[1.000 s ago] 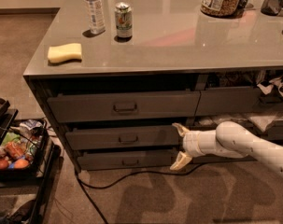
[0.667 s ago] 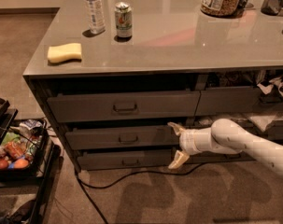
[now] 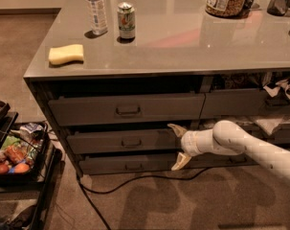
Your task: Open middle drawer
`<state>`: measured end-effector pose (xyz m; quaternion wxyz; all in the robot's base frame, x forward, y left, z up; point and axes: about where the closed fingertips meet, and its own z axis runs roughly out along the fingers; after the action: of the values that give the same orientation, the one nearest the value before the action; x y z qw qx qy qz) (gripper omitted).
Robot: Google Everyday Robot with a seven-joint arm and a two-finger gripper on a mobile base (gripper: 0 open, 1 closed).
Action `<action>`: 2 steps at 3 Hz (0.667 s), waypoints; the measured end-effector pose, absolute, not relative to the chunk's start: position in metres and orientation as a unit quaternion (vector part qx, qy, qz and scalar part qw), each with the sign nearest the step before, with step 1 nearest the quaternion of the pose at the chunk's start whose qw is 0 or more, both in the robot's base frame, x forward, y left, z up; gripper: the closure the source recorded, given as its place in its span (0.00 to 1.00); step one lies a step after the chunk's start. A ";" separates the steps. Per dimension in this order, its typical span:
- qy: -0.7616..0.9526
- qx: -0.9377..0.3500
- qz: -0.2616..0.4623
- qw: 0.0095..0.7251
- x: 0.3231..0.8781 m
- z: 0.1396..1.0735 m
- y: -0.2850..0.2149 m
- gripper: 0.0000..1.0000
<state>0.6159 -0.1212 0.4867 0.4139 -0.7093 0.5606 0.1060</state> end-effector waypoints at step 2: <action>0.544 -0.727 0.054 0.416 0.624 0.458 -0.123 0.00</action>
Offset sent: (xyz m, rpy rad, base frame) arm 0.0195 -0.0109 -0.0395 -0.1276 -0.1923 -0.0295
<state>0.6244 -0.1235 0.4579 0.4160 -0.7268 0.5438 0.0540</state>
